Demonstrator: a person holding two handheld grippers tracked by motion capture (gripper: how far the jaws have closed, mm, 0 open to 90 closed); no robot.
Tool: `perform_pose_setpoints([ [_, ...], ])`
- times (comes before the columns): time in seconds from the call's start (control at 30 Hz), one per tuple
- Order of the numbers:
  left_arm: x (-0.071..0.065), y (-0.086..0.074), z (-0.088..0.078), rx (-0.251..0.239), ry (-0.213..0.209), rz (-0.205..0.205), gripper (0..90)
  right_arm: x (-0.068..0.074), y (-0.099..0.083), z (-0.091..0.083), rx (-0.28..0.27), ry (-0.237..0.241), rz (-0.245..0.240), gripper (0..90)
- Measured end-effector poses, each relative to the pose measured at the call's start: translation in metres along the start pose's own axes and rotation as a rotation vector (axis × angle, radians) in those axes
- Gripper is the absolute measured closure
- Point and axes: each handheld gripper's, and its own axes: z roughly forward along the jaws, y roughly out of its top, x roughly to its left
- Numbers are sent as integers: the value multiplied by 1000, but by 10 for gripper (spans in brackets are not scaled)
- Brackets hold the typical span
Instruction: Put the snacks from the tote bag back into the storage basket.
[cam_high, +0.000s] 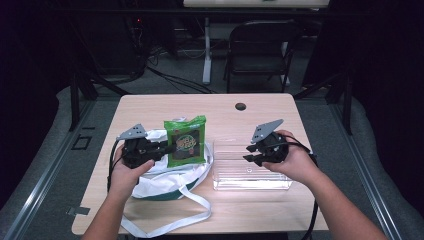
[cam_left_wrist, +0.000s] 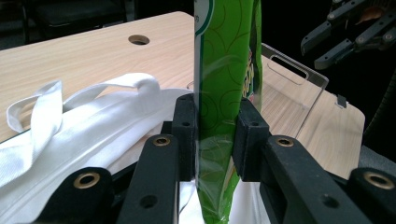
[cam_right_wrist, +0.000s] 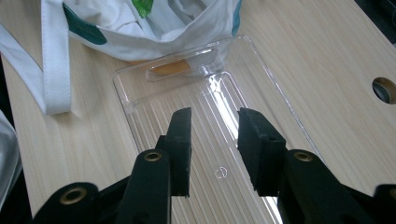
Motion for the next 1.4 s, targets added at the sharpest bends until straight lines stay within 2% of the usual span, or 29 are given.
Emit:
perform_pose_setpoints([
  [0.27, -7, 3, 4, -24, -27, 12, 737, -3, 11, -11, -4, 10, -33, 671],
  [0.6, -17, 6, 9, -28, -68, 28, 738, -4, 26, -21, 5, 29, -62, 674],
  [0.83, -23, 5, 15, -19, -93, 41, 738, -2, 38, -27, -5, 52, -79, 674],
  [1.1, -29, 2, 25, 13, -108, 51, 737, -1, 51, -34, -13, 45, -111, 667],
  [1.4, -34, 2, 31, 18, -127, 59, 738, -1, 65, -42, -31, 43, -124, 610],
])
